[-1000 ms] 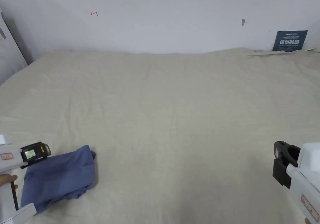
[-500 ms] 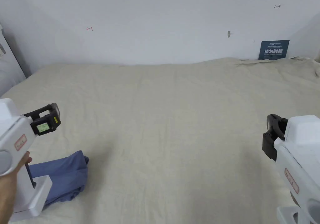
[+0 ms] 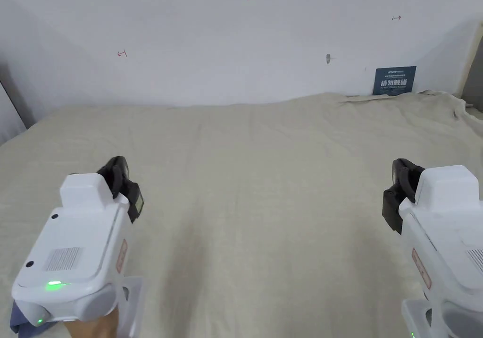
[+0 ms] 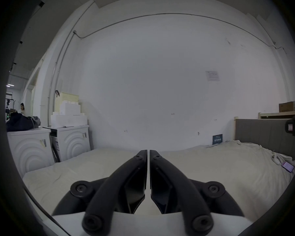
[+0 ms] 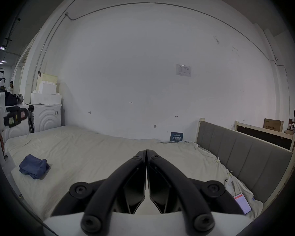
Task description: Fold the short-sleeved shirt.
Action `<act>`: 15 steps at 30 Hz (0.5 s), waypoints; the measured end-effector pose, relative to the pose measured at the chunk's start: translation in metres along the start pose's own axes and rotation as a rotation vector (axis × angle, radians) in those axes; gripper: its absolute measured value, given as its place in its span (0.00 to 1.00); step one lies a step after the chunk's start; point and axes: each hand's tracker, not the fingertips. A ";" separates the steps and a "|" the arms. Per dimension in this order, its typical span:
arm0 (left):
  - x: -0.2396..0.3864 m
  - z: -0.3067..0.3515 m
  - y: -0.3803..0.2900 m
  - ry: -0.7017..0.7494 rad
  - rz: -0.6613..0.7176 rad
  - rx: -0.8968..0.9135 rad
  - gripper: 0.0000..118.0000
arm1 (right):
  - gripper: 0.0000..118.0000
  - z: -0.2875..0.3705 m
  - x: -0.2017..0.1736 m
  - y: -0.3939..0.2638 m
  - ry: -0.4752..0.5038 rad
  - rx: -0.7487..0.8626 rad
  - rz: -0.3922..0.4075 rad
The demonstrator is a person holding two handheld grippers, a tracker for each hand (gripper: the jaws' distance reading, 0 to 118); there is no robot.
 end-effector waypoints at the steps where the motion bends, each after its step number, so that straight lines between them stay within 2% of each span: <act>1: 0.004 0.000 -0.002 -0.018 0.002 -0.007 0.00 | 0.00 0.001 -0.001 0.000 -0.005 0.004 0.002; 15: 0.042 0.003 -0.011 -0.067 0.011 -0.026 0.00 | 0.00 0.002 0.013 -0.008 -0.057 0.018 -0.013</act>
